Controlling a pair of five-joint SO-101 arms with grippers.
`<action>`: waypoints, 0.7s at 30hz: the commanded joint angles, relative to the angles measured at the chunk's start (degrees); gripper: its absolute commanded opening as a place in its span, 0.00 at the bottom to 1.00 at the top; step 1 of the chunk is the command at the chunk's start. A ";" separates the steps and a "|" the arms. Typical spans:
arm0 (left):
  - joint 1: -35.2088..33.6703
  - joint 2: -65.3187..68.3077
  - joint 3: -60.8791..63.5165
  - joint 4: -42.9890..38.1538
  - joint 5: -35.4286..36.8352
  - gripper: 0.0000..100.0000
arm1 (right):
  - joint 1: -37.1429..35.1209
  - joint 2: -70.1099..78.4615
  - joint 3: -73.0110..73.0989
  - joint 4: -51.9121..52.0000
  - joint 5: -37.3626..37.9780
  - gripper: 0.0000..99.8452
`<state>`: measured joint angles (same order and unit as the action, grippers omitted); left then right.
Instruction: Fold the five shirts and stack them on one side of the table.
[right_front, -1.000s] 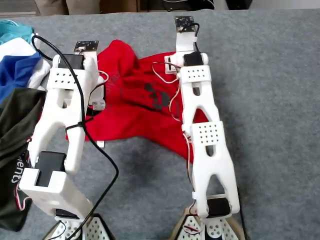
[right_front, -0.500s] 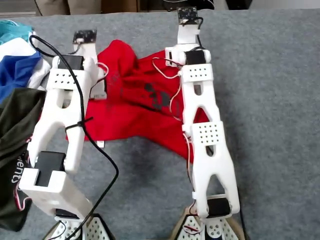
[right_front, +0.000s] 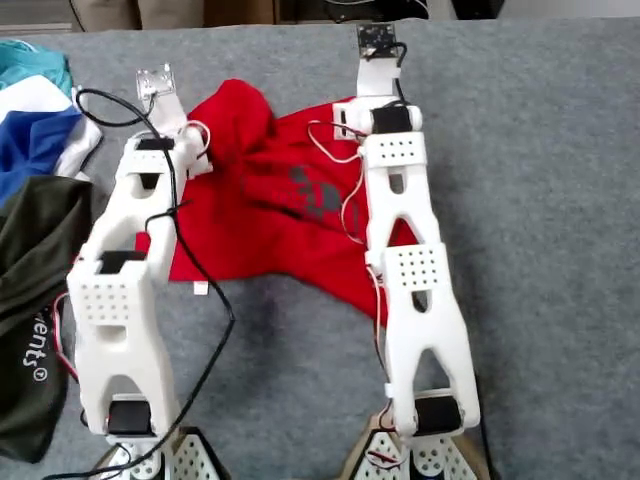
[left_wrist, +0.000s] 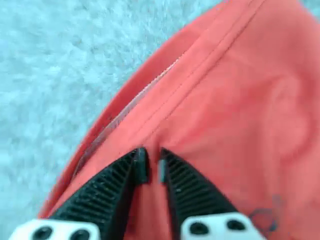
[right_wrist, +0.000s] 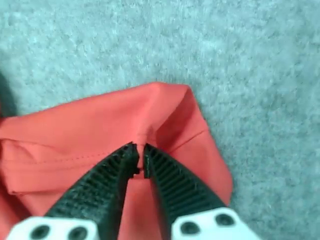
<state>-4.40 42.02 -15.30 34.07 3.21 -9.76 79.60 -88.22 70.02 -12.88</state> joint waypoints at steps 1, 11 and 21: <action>-1.14 6.90 -12.22 2.73 -2.90 0.02 | 0.57 -0.48 -3.38 -1.32 0.09 0.01; -0.35 16.40 -42.64 52.66 -15.65 0.02 | 0.92 -0.48 -3.38 -1.32 0.09 0.01; 1.23 18.33 -36.04 66.81 -21.36 0.02 | 0.92 -0.48 -3.47 -1.32 0.09 0.01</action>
<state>-4.40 60.75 -56.35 98.77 -17.63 -9.76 79.87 -88.22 70.02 -12.88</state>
